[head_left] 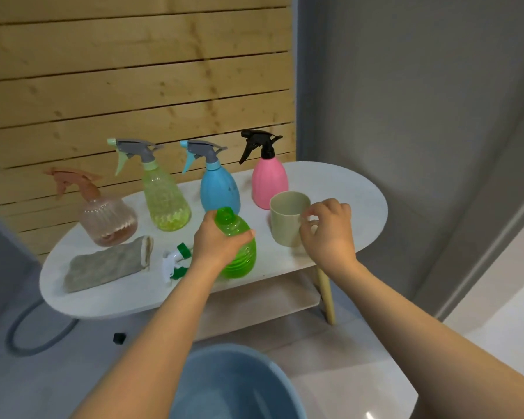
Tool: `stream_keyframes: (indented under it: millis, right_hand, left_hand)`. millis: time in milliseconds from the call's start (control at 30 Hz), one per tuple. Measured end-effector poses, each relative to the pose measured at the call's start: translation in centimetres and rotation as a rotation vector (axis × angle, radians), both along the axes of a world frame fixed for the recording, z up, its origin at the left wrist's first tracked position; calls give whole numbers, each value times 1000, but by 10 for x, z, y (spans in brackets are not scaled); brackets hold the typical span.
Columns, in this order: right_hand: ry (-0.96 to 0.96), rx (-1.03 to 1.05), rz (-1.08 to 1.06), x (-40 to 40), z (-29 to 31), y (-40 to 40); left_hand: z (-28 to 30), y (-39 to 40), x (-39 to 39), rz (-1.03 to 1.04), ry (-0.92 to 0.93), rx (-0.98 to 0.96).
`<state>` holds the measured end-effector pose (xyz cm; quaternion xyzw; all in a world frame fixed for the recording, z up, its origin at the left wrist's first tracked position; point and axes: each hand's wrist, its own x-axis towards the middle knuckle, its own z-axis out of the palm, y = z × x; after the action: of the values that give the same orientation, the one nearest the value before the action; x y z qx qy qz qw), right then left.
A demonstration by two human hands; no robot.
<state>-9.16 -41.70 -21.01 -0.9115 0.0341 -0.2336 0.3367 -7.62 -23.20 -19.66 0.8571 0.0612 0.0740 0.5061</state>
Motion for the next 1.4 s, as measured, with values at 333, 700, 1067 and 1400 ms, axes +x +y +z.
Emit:
stream_keyframes:
  millis: [333, 700, 1067, 1400]
  right_hand:
    - [142, 123, 397, -4, 3, 40]
    - [95, 103, 184, -9, 6, 81]
    - [-56, 34, 344, -27, 7, 89]
    - [-121, 29, 448, -37, 21, 90]
  left_hand:
    - [-7, 21, 0, -177, 151, -102]
    - [-35, 81, -3, -149, 298, 688]
    - [-9, 118, -29, 50, 85, 276]
    - [48, 123, -78, 137, -20, -167]
